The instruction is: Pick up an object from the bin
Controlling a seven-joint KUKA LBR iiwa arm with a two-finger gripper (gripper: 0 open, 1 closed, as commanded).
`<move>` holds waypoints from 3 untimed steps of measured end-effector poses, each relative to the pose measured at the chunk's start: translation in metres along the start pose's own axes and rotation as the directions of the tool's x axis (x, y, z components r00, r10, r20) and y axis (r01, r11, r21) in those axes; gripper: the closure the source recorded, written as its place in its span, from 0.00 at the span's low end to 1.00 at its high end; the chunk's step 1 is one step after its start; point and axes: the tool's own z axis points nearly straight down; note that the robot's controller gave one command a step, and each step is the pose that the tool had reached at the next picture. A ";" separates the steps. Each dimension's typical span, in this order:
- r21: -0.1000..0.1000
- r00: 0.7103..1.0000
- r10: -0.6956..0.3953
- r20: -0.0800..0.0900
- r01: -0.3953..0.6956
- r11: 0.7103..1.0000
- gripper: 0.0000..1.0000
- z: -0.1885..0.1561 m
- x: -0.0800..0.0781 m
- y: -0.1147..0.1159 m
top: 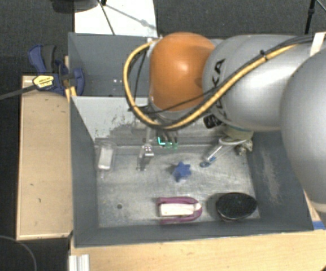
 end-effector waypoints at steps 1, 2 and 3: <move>0.004 0.993 0.114 0.001 -0.114 0.993 0.00 0.038 0.056 -0.110; -0.004 0.984 0.175 0.013 -0.175 0.985 0.00 0.107 0.034 -0.132; -0.006 0.984 0.175 0.019 -0.175 0.985 1.00 0.103 0.033 -0.130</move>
Offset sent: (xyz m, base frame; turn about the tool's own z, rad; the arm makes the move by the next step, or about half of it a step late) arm -0.0545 -0.1050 -0.0365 0.1050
